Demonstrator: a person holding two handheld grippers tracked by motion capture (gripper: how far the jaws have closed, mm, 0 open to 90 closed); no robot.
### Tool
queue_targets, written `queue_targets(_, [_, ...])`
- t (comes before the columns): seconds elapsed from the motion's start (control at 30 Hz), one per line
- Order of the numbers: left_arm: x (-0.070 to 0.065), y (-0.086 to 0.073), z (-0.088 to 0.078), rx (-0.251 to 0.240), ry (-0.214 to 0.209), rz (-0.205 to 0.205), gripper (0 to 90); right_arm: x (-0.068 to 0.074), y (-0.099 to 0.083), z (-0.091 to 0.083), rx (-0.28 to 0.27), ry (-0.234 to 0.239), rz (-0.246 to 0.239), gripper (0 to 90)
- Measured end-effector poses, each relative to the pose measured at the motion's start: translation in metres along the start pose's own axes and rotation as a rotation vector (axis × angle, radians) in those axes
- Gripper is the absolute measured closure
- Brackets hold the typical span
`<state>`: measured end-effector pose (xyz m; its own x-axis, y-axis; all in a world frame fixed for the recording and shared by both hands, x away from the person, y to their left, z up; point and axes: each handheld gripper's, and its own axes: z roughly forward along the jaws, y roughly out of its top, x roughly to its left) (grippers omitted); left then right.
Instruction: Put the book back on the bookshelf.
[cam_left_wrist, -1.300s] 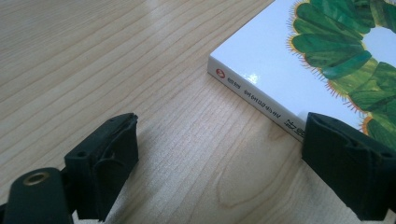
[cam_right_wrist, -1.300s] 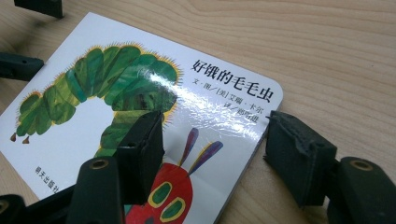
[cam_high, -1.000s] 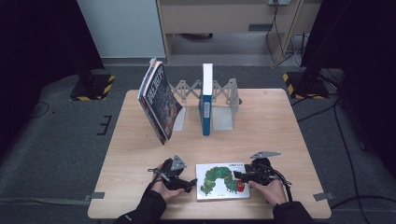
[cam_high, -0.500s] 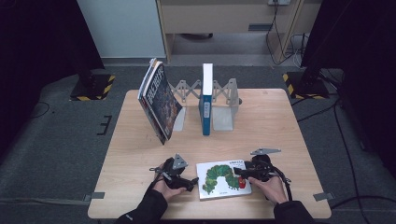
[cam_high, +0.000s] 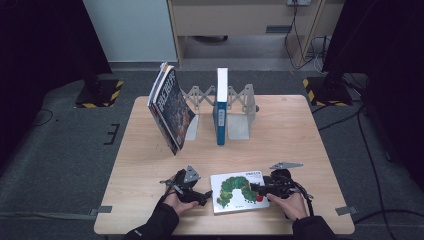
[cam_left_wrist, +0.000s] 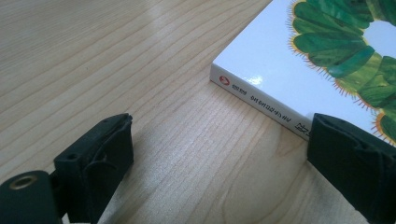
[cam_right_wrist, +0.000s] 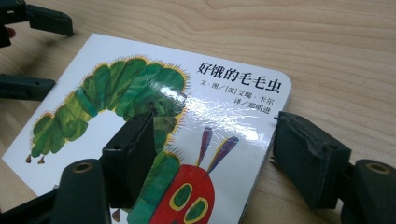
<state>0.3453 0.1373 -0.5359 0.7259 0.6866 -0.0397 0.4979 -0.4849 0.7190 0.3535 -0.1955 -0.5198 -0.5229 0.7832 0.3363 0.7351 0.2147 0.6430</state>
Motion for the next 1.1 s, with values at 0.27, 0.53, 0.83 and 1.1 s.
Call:
queue_targets(0.27, [0.000,0.000,0.000,0.000,0.000,0.000,5.7,0.001,0.003,-0.011,-0.065,0.035,0.015,30.8])
queue_targets(0.53, [0.000,0.000,0.000,0.001,-0.001,0.002,5.4,0.004,0.008,-0.020,-0.147,0.070,0.015,31.0])
queue_targets(0.83, [0.000,0.000,0.000,0.002,-0.002,0.002,5.3,0.007,0.011,-0.023,-0.223,0.100,0.022,30.2])
queue_targets(1.1, [0.000,0.000,0.000,0.002,-0.002,0.002,5.2,0.008,0.008,-0.025,-0.208,0.104,0.034,30.5])
